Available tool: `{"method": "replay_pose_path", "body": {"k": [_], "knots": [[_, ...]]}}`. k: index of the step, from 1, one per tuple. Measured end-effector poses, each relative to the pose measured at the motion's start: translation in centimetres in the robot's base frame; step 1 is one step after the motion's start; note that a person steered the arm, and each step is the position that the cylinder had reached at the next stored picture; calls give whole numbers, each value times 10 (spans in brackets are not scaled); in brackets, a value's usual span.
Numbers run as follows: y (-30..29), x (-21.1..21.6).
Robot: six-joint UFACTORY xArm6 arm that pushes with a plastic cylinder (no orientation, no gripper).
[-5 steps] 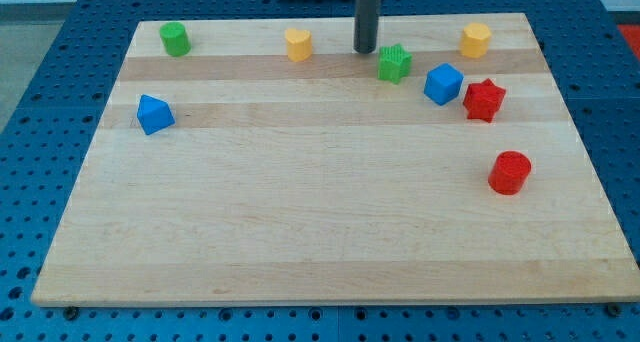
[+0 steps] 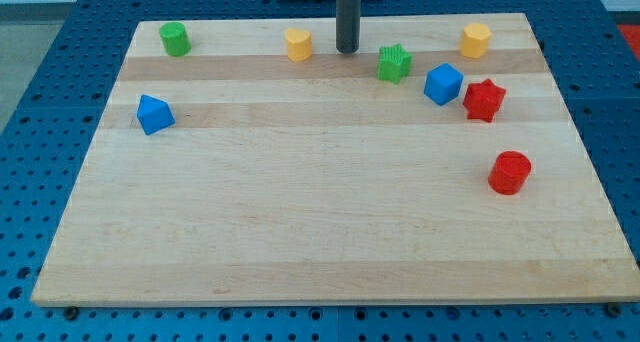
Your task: Point your arm slightly up
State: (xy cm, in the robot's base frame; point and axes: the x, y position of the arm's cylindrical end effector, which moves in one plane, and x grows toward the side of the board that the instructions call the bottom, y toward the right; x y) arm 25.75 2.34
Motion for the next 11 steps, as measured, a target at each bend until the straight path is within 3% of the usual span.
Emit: {"method": "replay_pose_path", "body": {"k": [11], "knots": [[2,-21]]}}
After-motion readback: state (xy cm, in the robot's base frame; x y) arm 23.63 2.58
